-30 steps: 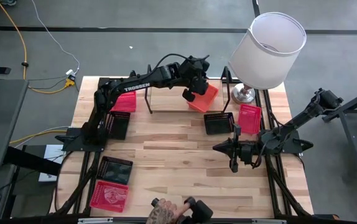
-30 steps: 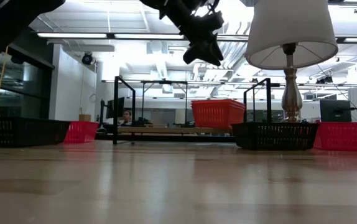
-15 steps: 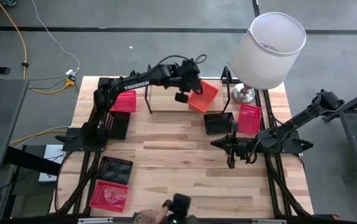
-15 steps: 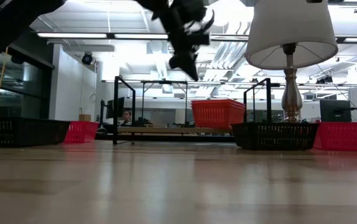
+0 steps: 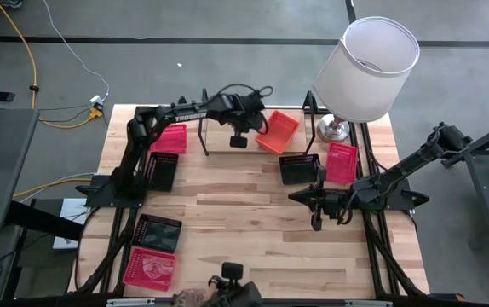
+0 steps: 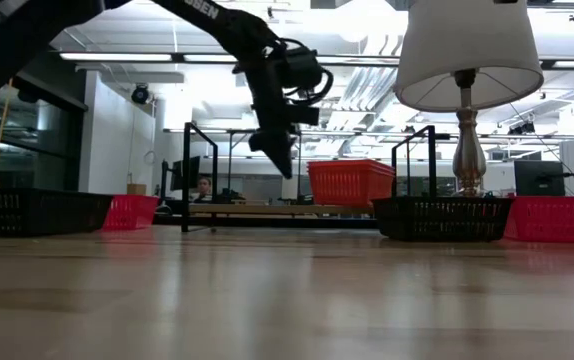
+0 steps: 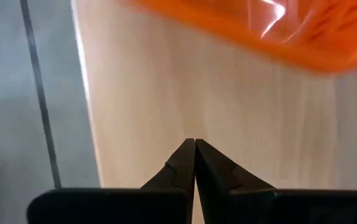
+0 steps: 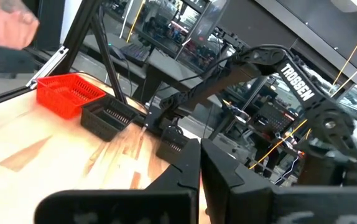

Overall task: Stack baskets on shelf by color
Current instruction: Stack the orange basket on top of the orange baskets on the shelf

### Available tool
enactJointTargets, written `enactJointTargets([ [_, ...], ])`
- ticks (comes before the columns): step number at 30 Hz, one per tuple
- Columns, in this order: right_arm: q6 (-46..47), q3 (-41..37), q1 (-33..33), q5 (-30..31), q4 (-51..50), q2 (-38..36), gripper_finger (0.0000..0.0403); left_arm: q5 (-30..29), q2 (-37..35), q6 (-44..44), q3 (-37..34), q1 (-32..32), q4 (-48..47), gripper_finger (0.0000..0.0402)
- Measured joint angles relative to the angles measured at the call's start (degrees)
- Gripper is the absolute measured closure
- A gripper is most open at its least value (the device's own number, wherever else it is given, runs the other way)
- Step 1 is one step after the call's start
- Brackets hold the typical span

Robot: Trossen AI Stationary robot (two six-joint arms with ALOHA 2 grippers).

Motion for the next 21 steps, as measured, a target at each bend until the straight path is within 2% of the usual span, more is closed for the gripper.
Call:
enactJointTargets([
  [5, 0.0, 0.0, 0.0, 0.0, 0.3, 0.0, 0.0403, 0.8, 0.0, 1.7, -1.6, -2.4, 6.4, 0.0401],
  [21, 0.7, 0.0, 0.0, 0.0, 0.3, 0.0, 0.0403, 1.3, 0.0, 3.0, -1.7, -11.3, 8.1, 0.0401],
])
